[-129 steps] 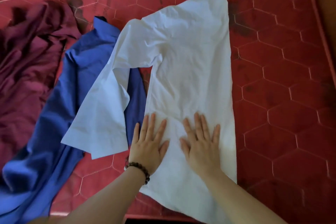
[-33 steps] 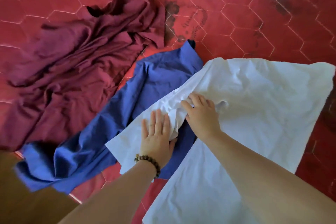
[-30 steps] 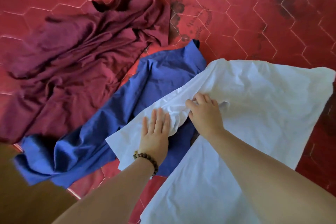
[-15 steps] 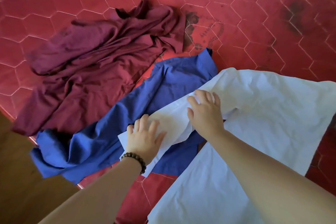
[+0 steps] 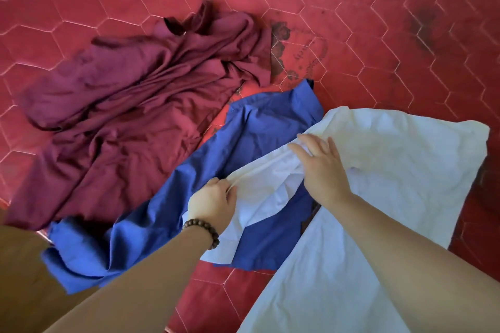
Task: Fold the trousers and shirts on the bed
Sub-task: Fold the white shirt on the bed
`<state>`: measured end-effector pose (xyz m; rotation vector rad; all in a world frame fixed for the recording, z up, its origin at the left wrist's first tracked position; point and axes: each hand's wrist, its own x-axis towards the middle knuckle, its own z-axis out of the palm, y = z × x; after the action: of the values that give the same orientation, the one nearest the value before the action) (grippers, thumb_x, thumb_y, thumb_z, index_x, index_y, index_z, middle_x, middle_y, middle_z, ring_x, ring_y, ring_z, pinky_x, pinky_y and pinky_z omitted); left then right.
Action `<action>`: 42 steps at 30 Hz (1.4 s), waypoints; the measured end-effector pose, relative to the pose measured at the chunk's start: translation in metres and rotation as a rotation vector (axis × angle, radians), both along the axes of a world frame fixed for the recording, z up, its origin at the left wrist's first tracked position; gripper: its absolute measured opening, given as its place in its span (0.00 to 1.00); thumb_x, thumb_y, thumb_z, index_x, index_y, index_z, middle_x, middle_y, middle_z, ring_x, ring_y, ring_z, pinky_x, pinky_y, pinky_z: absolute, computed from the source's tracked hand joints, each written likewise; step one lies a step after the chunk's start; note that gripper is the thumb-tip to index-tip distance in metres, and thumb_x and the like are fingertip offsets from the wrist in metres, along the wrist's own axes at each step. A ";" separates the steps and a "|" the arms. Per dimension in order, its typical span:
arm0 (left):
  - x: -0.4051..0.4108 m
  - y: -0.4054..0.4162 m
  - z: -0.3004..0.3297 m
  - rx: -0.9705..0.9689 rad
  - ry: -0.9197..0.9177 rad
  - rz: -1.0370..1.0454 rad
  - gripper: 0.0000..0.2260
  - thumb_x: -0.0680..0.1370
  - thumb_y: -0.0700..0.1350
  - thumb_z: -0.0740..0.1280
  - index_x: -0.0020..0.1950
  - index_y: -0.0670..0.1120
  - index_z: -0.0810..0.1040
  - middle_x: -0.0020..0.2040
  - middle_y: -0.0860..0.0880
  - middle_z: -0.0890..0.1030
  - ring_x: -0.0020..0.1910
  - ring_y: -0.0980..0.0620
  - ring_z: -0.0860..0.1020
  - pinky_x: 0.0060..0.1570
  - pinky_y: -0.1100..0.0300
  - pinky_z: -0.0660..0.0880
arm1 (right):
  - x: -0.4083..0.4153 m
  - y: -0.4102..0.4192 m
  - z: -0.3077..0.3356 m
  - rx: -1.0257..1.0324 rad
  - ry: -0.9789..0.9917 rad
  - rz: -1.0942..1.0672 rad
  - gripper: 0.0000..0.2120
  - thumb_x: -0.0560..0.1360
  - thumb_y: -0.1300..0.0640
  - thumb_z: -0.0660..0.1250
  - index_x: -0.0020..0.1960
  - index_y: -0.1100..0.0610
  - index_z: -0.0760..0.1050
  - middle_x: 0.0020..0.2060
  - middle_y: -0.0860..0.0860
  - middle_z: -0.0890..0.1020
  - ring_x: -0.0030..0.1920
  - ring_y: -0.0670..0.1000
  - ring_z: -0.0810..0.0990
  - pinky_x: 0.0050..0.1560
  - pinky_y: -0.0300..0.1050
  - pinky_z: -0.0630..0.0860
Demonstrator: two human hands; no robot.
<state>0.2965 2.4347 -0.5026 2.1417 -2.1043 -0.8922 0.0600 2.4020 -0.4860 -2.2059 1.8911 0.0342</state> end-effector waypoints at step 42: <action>0.040 -0.035 0.008 0.010 -0.275 -0.226 0.14 0.76 0.55 0.59 0.47 0.49 0.79 0.49 0.49 0.72 0.52 0.47 0.71 0.53 0.53 0.66 | 0.017 -0.072 -0.008 0.192 0.061 0.295 0.11 0.77 0.47 0.65 0.55 0.51 0.79 0.55 0.50 0.74 0.58 0.54 0.70 0.67 0.45 0.55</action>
<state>0.3367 2.3998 -0.4949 2.1719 -2.5164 -0.6508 0.0770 2.3298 -0.4944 -2.3491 1.5029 0.3225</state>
